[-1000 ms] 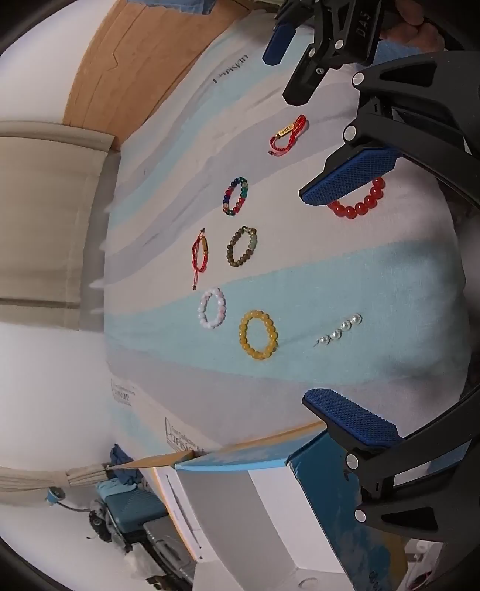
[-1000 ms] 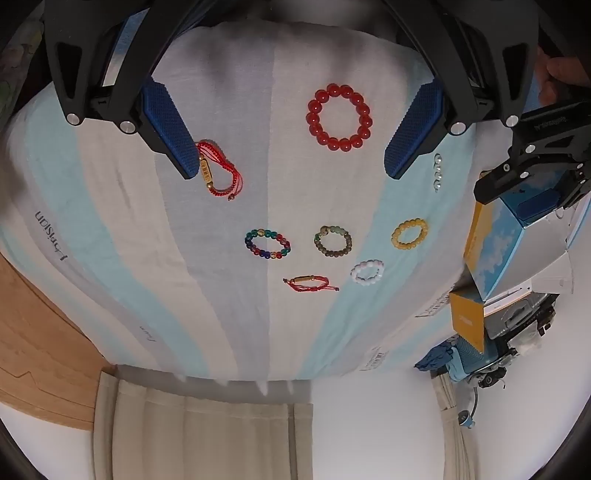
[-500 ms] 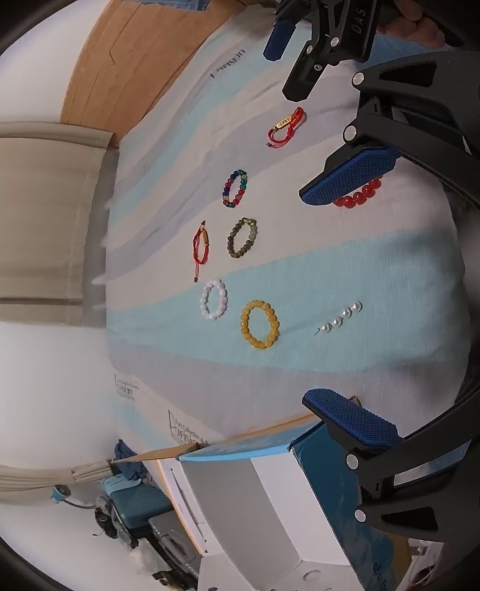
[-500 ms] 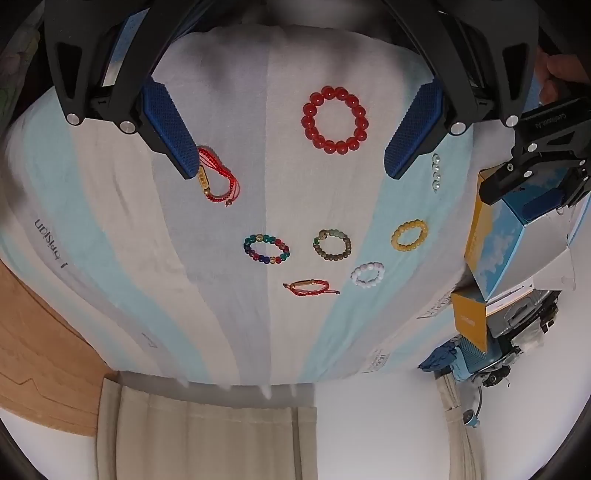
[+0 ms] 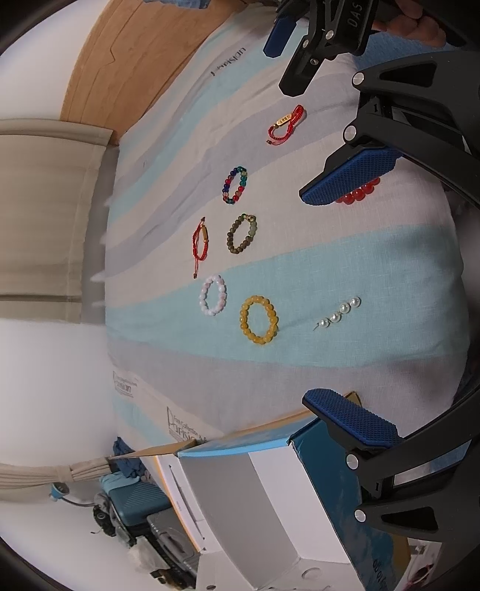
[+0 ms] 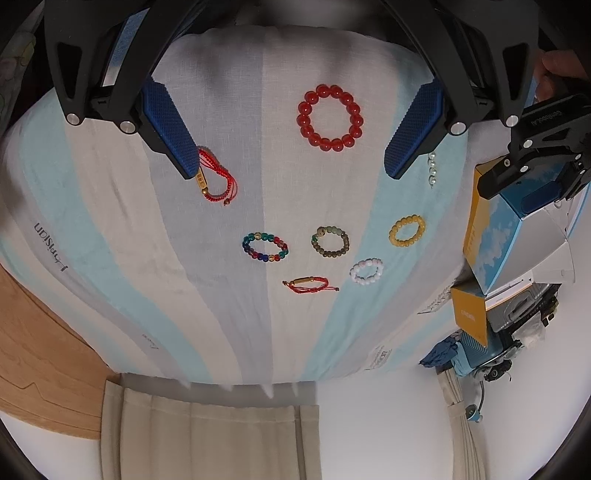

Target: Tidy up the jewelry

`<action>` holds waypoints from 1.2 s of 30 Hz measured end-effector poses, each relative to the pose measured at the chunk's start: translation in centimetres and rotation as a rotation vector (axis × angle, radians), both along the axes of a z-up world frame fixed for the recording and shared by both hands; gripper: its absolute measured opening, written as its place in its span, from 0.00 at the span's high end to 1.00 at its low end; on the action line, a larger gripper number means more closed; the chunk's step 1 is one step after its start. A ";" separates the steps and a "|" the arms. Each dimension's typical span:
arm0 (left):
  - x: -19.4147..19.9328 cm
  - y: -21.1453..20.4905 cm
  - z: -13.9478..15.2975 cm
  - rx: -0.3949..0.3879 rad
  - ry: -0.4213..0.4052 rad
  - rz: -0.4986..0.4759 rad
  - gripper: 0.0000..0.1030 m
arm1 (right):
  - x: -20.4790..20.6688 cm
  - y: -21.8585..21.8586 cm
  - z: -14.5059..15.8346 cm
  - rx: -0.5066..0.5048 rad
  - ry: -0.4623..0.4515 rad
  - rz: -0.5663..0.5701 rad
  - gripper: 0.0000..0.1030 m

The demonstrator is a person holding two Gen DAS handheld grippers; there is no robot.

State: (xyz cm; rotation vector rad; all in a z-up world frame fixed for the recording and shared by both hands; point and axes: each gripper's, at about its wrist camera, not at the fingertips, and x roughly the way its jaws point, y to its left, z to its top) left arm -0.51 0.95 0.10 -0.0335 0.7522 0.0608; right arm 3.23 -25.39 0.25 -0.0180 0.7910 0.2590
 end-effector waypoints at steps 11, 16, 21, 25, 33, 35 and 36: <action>0.4 0.1 -0.2 0.000 0.005 -0.006 0.06 | 0.1 -0.1 0.2 -0.006 -0.004 -0.001 0.07; 0.4 -0.1 -0.3 -0.001 0.004 -0.009 0.06 | 0.1 -0.2 0.2 -0.016 -0.005 0.000 0.07; 0.3 -0.3 -0.4 -0.001 0.006 -0.011 0.06 | 0.1 -0.3 0.3 -0.015 -0.003 -0.003 0.07; 0.3 -0.4 -0.5 -0.002 0.006 -0.013 0.06 | 0.2 -0.3 0.3 -0.017 -0.004 -0.003 0.07; 0.4 -0.9 -0.6 -0.012 0.017 -0.016 0.06 | 0.1 -0.3 0.3 -0.029 0.002 -0.003 0.07; 0.4 -1.0 -0.4 -0.018 0.014 -0.017 0.06 | 0.0 -0.2 0.7 -0.033 -0.006 -0.001 0.07; 0.4 -1.0 -0.2 -0.019 0.014 -0.019 0.06 | 0.0 -0.2 0.9 -0.039 -0.011 -0.003 0.07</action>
